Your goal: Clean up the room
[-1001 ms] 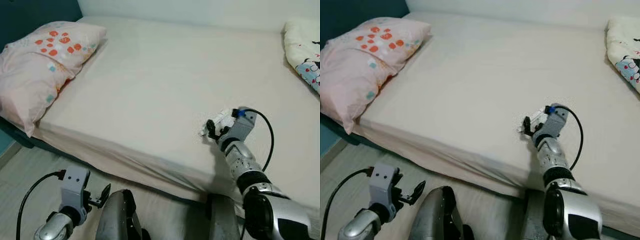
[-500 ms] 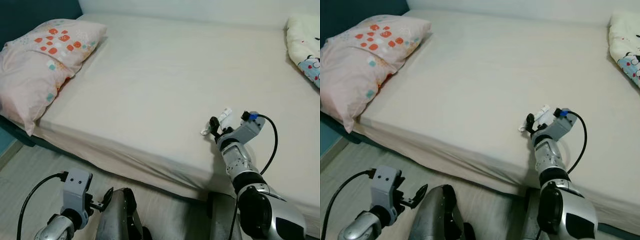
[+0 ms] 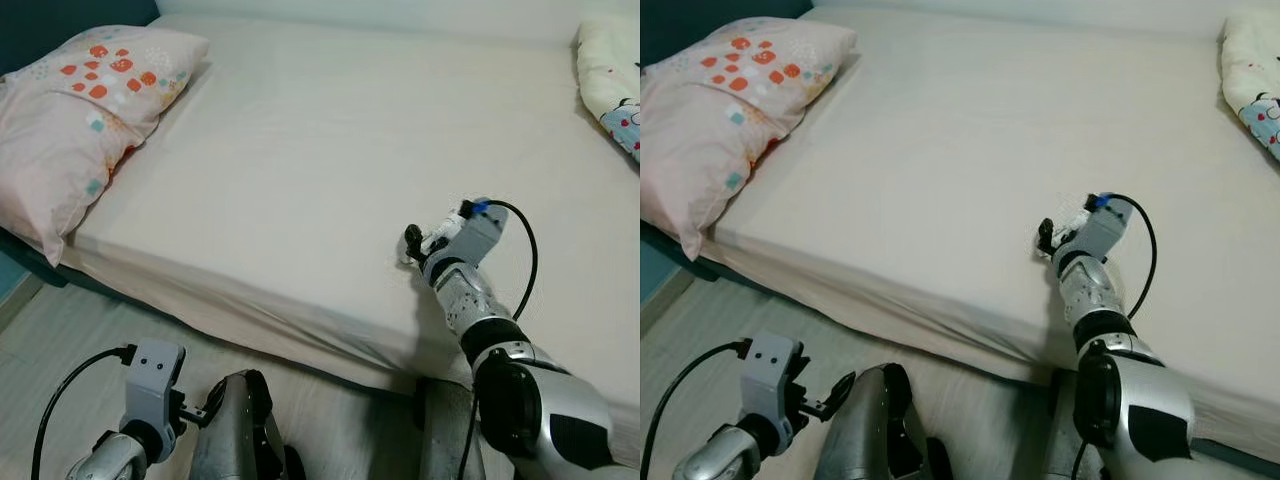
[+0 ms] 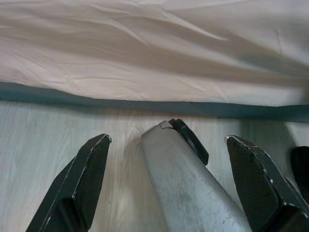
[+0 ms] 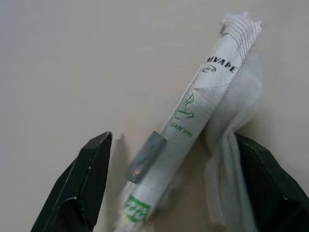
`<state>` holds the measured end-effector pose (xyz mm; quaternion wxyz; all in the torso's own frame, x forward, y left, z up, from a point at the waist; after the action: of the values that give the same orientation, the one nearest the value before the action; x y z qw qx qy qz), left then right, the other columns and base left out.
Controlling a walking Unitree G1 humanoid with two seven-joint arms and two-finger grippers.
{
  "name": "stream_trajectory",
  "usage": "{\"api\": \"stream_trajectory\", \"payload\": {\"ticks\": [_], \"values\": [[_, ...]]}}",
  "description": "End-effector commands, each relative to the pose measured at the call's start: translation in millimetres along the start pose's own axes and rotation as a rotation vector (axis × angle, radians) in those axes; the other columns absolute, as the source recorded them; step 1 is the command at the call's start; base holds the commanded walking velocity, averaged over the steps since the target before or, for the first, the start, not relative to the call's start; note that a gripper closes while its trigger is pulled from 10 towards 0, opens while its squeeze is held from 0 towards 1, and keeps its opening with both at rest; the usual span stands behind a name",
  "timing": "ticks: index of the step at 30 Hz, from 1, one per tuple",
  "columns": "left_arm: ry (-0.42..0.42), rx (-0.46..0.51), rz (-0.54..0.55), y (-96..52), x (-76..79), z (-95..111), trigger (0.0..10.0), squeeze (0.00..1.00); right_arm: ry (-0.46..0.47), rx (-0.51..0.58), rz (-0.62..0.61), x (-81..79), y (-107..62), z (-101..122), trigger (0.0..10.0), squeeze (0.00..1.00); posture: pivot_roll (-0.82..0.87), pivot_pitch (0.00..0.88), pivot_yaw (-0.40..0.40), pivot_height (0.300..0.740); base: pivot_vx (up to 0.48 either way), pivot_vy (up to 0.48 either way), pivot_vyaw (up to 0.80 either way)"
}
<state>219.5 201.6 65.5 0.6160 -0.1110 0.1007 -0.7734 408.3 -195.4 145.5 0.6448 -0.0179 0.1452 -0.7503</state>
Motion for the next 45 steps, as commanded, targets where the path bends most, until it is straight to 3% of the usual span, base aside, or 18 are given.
{"api": "stream_trajectory", "payload": {"ticks": [1, 3, 4, 16, 22, 25, 27, 28, 29, 34, 45], "values": [[0.010, -0.034, 0.001, -5.0, -2.9, -5, 10.0, 0.00, -0.053, -0.045, -0.012, -1.7, 0.0, -6, 10.0, 0.97, 0.19, 0.313, 0.113, 0.453, 0.000, 0.000, 0.00], [0.010, -0.036, 0.001, -5.0, -2.9, -6, 10.0, 0.00, -0.080, -0.044, -0.022, -2.6, 0.5, -3, 10.0, 0.95, 0.19, 0.315, 0.109, 0.453, 0.000, 0.000, 0.00], [0.010, -0.038, 0.001, -4.8, -2.9, -6, 10.0, 0.00, -0.099, -0.042, -0.032, -3.3, 0.8, 0, 0.0, 0.93, 0.19, 0.314, 0.107, 0.453, 0.000, 0.000, 0.00], [0.009, -0.047, 0.015, -6.0, -7.7, -9, 10.0, 0.00, -0.128, -0.078, -0.067, -0.9, 0.1, -7, 0.0, 0.93, 0.18, 0.294, 0.094, 0.453, 0.000, 0.000, 0.00], [0.007, -0.051, 0.019, -4.9, -8.2, -11, 10.0, 0.00, -0.116, -0.109, -0.101, 11.9, -2.4, -20, 0.0, 0.93, 0.17, 0.284, 0.091, 0.453, 0.000, 0.000, 0.00], [0.005, -0.045, 0.020, 1.3, -8.3, -11, 10.0, 0.00, -0.074, -0.111, -0.128, 29.0, -5.0, -26, 0.0, 0.92, 0.16, 0.265, 0.082, 0.453, 0.000, 0.000, 0.00], [0.005, -0.043, 0.020, 2.9, -8.4, -11, 10.0, 0.00, -0.064, -0.104, -0.130, 31.8, -5.2, -26, 0.0, 0.91, 0.15, 0.263, 0.082, 0.453, 0.000, 0.000, 0.00], [0.004, -0.043, 0.021, 4.0, -8.4, -11, 10.0, 0.00, -0.057, -0.094, -0.122, 32.6, -5.1, -24, 0.0, 0.72, 0.15, 0.259, 0.081, 0.453, 0.000, 0.000, 0.00], [0.004, -0.041, 0.020, 5.2, -8.2, -11, 10.0, 0.00, -0.067, -0.084, -0.126, 34.3, -5.2, -23, 0.0, 0.00, 0.15, 0.255, 0.079, 0.453, 0.000, 0.000, 0.00], [-0.002, -0.034, 0.017, 8.1, -6.1, -12, 10.0, 0.00, -0.069, -0.072, -0.139, 38.3, -5.4, -20, 0.0, 0.00, 0.15, 0.245, 0.074, 0.453, 0.000, 0.000, 0.00], [-0.007, -0.019, 0.018, 11.1, -6.0, -10, 10.0, 0.00, -0.055, -0.032, -0.089, 29.9, -3.6, -13, 0.0, 0.00, 0.15, 0.233, 0.068, 0.453, 0.000, 0.000, 0.00]]}}
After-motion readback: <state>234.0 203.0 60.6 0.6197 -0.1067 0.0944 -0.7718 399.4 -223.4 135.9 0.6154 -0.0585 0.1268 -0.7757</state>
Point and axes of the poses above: a point about 5 cm out from each wrist's last joint towards the gripper, its own y axis pointing out of the wrist towards the gripper, its own z axis along the axis of the wrist's last joint, x = y × z, the point moved 1 cm from there along y, pointing out of the wrist towards the gripper, and after that the axes turned 6 degrees about -y, right-handed, at the moved point
